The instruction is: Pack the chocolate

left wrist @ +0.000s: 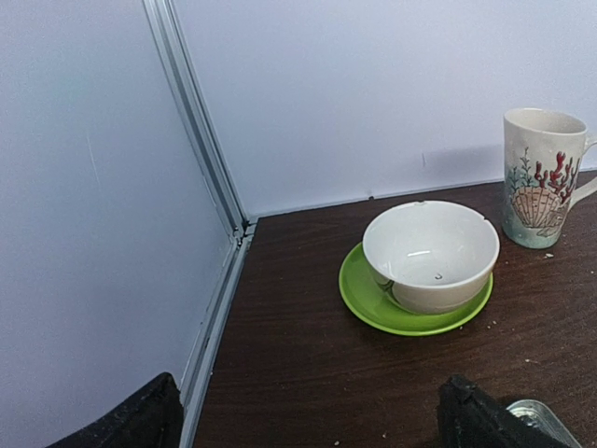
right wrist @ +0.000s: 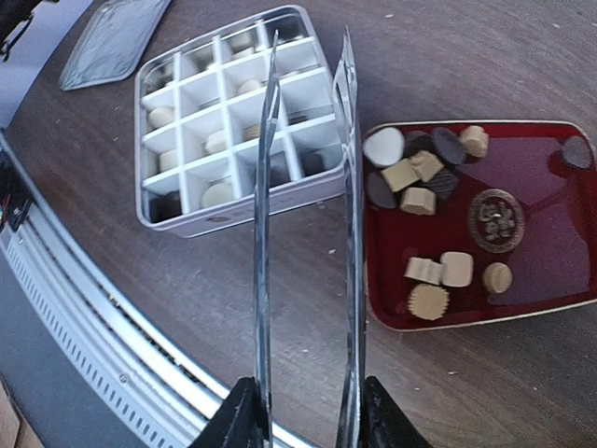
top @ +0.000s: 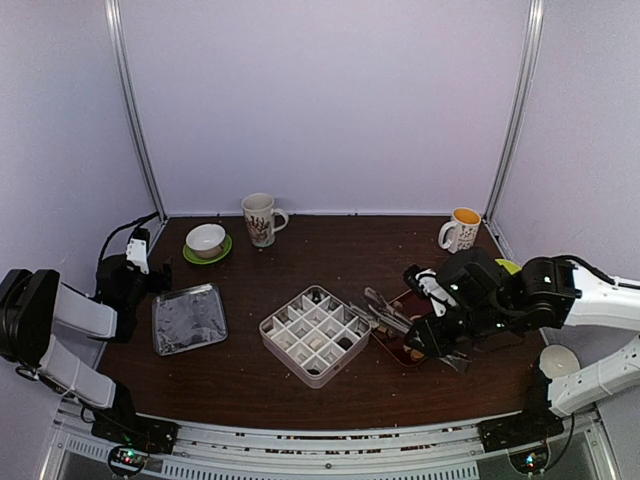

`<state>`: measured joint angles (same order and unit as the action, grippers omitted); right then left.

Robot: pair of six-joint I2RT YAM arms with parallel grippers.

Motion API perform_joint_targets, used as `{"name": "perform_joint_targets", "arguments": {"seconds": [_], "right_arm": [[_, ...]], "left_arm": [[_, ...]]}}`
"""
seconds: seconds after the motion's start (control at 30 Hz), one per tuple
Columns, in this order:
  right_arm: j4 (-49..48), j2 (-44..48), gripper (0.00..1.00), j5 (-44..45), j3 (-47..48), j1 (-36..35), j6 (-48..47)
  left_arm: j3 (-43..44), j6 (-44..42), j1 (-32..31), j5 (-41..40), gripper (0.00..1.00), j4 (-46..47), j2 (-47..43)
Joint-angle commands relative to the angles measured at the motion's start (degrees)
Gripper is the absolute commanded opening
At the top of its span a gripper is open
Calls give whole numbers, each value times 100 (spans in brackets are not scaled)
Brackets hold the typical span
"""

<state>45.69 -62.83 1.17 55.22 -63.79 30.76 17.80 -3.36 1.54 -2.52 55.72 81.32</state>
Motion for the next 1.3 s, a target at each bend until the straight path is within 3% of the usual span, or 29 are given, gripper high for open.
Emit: {"name": "perform_joint_targets", "arguments": {"seconds": [0.0,0.27,0.8,0.87,0.97,1.1,1.27], "right_arm": [[195,390,36,1119,-299,209,441],[154,894,35,1839,-959,640,875],[-288,1086,36,1365,-1720,1443,956],[-364,1105,36,1260,-1773,1536,912],[-345,1078,36,1176,-1875,1685,874],[-395,1068,36,1072,-2039,1800,869],[-608,1102,37,961,-2223,1890,918]], "left_arm": [[46,-40,47,70,98,328,16],[48,-41,48,69,98,330,16],[48,-40,48,71,98,328,16],[97,83,48,-277,98,251,5],[472,130,40,-410,98,-781,-373],[1470,441,46,-571,98,-3092,-981],[1932,1222,37,-711,98,-4393,-1249]]}}
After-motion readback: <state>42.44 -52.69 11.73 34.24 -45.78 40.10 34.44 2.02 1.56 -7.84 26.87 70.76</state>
